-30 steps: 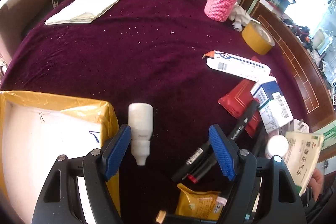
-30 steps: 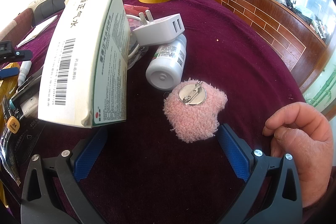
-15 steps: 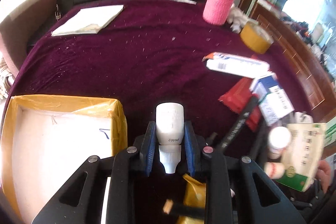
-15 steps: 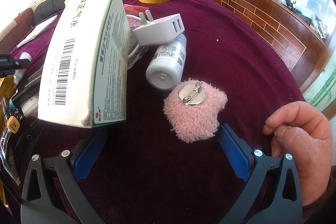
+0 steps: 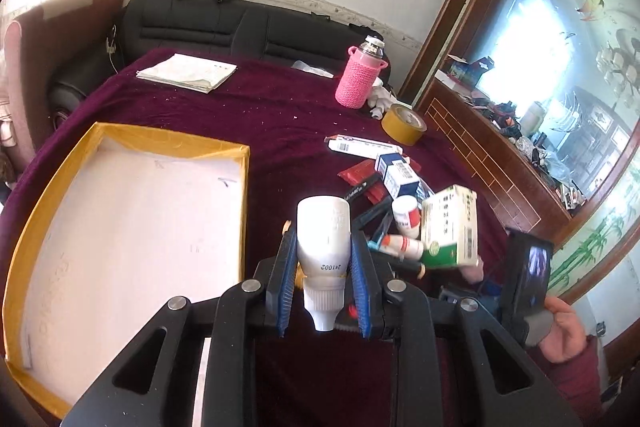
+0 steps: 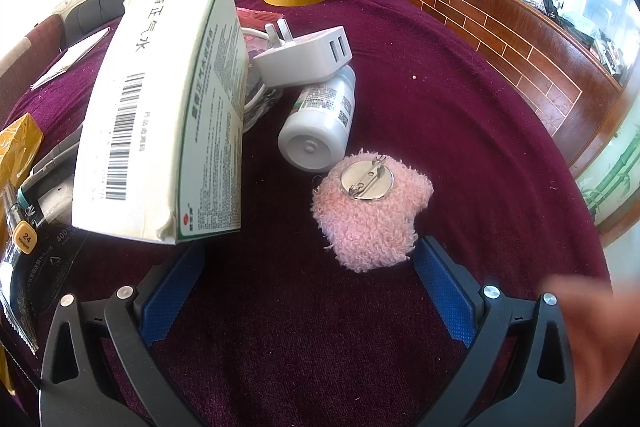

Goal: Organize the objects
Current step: 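Carry the white bottle with the left gripper over the yellow-edged tray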

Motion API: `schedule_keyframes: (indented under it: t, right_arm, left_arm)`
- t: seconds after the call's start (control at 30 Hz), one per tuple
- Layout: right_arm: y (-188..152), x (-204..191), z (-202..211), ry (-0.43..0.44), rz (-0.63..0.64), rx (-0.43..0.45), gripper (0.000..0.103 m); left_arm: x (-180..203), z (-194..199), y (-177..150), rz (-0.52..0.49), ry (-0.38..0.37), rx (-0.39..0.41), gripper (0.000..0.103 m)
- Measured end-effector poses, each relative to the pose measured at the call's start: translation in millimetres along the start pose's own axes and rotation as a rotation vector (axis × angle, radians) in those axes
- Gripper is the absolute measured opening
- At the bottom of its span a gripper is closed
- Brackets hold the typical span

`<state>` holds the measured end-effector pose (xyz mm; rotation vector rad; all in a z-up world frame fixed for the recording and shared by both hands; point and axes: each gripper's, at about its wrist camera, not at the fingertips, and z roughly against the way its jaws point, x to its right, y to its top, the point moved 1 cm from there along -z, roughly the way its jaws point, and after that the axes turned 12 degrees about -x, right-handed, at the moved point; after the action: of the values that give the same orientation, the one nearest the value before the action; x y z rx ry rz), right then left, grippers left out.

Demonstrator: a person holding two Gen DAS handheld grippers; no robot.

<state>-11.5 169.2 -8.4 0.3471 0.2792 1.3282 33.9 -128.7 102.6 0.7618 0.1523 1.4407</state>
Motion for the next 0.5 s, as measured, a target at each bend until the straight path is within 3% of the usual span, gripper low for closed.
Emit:
schedule_keyframes:
  t: [0.37,0.5]
  right_arm:
    - [0,0,-1,-0.001,0.000,0.000,0.103]
    - [1,2,-2,0.004,0.009,-0.006,0.103]
  left_arm:
    - [-4,23,-40,-0.009,0.071,0.091,0.022]
    - [-10,37,-53,-0.002,0.043,0.109,0.022]
